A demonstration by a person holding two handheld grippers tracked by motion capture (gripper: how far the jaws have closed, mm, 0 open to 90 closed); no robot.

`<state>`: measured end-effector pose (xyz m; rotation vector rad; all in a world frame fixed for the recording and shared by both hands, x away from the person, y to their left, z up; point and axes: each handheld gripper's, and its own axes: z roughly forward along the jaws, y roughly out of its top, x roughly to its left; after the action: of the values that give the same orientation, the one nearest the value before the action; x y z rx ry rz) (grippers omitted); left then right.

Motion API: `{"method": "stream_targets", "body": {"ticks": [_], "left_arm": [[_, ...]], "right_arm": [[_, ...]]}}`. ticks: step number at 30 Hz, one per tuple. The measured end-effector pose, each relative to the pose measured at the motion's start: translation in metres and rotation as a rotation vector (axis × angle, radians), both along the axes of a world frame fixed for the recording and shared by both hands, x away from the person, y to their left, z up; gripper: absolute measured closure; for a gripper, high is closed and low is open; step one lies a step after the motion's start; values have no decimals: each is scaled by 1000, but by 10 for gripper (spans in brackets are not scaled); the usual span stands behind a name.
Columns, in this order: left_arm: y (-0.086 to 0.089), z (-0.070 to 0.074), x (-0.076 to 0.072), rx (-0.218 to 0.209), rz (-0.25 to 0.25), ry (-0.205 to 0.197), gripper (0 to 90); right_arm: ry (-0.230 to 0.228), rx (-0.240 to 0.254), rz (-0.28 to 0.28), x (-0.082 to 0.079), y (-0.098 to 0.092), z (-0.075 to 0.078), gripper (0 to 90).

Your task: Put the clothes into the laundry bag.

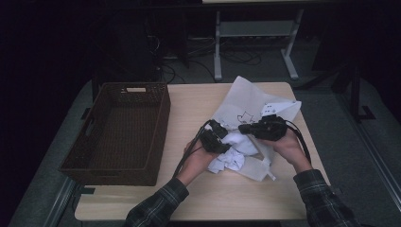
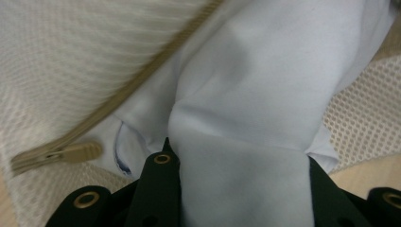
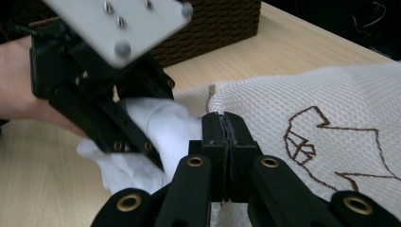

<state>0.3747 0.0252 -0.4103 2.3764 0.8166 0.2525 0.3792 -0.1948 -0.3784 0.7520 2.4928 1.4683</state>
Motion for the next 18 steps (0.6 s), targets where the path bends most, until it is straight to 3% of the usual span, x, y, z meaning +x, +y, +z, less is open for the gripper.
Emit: {"method": "stream_targets", "body": {"ticks": [7, 9, 10, 18], "left_arm": [[-6, -3, 2, -25, 6, -3, 680], [-8, -6, 3, -32, 6, 8, 673], [-10, -12, 8, -54, 9, 40, 668], [-7, -19, 16, -102, 14, 62, 641]], "right_arm": [[5, 0, -11, 3, 4, -3, 883], [4, 0, -11, 3, 4, -4, 883], [4, -4, -8, 3, 6, -5, 881], [16, -24, -37, 6, -1, -13, 847]]}}
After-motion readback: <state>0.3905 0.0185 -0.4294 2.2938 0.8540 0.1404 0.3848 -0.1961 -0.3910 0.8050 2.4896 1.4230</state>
